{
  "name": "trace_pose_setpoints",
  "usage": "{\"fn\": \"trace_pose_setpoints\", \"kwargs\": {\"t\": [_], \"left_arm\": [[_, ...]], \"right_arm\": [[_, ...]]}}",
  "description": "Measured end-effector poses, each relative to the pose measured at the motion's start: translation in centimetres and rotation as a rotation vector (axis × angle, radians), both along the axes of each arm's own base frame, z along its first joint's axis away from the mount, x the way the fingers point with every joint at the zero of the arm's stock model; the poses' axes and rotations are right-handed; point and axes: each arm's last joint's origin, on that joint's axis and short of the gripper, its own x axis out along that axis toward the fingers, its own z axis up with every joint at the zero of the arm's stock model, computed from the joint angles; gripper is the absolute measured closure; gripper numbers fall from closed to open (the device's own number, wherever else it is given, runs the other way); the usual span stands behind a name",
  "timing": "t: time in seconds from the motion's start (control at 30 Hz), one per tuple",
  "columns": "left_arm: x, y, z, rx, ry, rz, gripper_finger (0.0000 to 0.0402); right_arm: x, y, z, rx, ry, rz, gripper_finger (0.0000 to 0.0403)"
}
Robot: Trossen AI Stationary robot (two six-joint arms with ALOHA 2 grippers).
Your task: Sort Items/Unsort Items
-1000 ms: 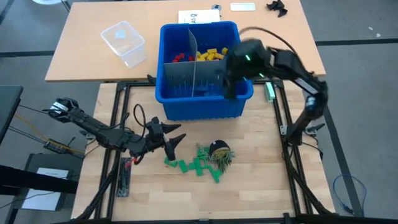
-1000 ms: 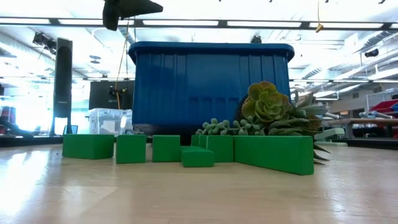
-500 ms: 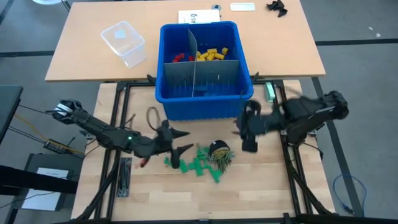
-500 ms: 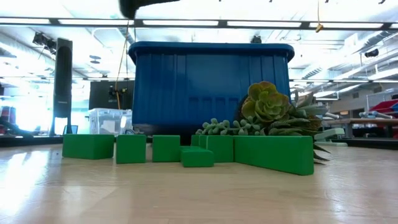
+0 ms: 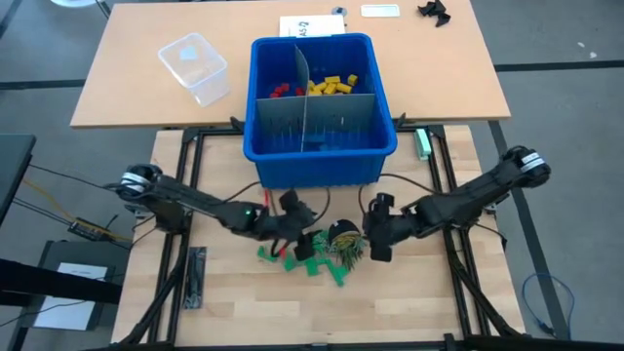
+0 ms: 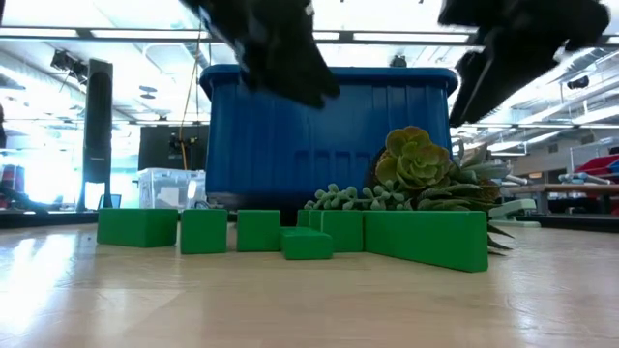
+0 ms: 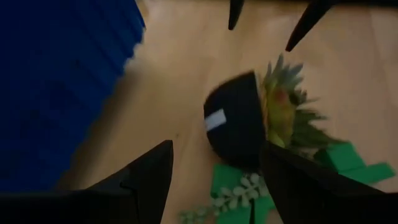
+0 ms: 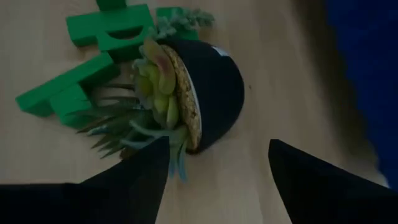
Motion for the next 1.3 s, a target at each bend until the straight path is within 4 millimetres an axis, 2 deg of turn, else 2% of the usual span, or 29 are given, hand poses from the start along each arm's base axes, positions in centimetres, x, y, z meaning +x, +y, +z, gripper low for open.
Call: {"fn": "trace_pose_setpoints", "kwargs": {"t": [0.17,0.3,0.43,0.77,0.93,1.1,1.3], "left_arm": [[1.2,1.4,-2.1,-0.061,0.063,-0.059,0.0154],[2.2,2.3,-4.0,-0.053,0.103,-0.076,0.0154],[3.2,2.8,-4.9,-0.082,0.065,-0.115,0.0154],[4.1,4.1,-5.9,-0.167,0.048,-0.174,0.0154],[4.2,4.5,-6.0,-0.174,0.046,-0.172,0.0154],[4.3,4.4,-6.1,-0.191,0.042,-0.193,0.0154],[4.3,4.5,-6.0,-0.189,0.034,-0.187,0.0154]], "right_arm": [[0.9,-2.0,-2.1,0.099,-0.043,0.055,0.0146],[1.1,-3.3,-2.9,0.110,-0.053,0.092,0.0166],[1.4,-4.3,-3.5,0.157,-0.074,0.140,0.0170],[2.1,-5.6,-6.1,0.220,-0.153,0.241,0.0104],[3.2,-5.6,-7.7,0.235,-0.139,0.292,0.0097],[3.6,-5.7,-8.2,0.299,-0.115,0.319,0.0124],[2.9,-5.7,-7.1,0.319,-0.138,0.304,0.0207]]}}
